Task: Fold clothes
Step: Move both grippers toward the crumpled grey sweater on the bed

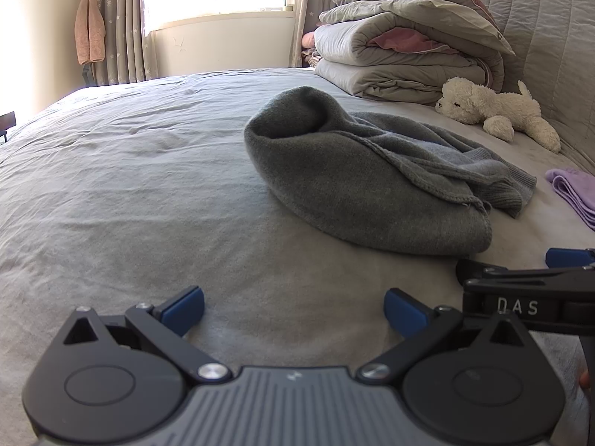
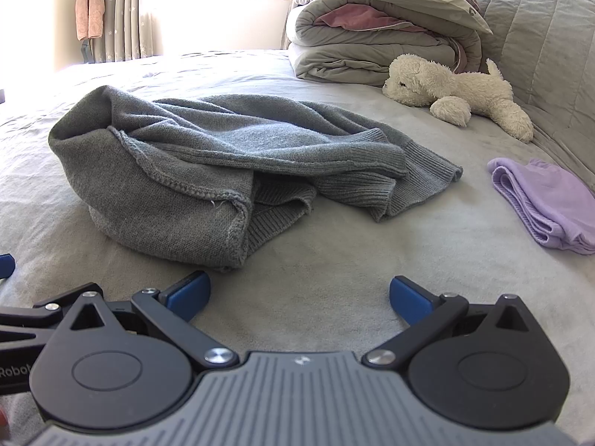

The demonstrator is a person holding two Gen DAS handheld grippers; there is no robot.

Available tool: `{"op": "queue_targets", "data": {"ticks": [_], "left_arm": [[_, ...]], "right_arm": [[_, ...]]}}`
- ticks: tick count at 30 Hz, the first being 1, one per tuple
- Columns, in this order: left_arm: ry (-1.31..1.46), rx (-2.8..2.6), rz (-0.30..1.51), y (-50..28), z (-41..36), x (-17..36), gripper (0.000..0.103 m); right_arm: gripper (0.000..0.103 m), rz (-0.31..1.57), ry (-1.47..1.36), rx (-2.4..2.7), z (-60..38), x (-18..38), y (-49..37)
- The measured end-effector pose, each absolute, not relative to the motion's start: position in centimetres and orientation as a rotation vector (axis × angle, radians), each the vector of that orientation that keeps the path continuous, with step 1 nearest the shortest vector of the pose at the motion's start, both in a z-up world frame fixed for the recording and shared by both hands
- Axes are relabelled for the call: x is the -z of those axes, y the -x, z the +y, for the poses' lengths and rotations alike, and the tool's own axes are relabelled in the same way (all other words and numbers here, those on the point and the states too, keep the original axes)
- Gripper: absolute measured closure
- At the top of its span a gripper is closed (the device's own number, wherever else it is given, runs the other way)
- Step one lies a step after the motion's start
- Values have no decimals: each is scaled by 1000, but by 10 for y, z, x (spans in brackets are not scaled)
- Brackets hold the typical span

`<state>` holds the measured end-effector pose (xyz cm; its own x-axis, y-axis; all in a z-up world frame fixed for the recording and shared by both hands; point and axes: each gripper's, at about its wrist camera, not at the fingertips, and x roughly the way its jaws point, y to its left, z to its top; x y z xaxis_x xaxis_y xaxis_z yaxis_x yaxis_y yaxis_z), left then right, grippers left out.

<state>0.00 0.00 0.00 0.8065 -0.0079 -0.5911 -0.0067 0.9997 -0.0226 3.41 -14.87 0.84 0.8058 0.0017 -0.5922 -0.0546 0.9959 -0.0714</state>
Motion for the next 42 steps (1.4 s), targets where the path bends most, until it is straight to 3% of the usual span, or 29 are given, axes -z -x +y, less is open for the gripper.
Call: {"op": "queue_targets", "data": {"ticks": [17, 28, 35, 42], "left_arm": [[-5, 14, 694, -7, -1, -7, 0], [81, -32, 785, -12, 21, -37, 0], [67, -55, 763, -19, 25, -49, 0], [99, -71, 861, -38, 31, -45, 0]], "right_arm": [[0, 659, 64, -29, -150, -10, -36], [0, 892, 22, -30, -157, -28, -63], [0, 900, 12, -19, -156, -26, -64], [0, 1019, 16, -38, -157, -30, -87]]}}
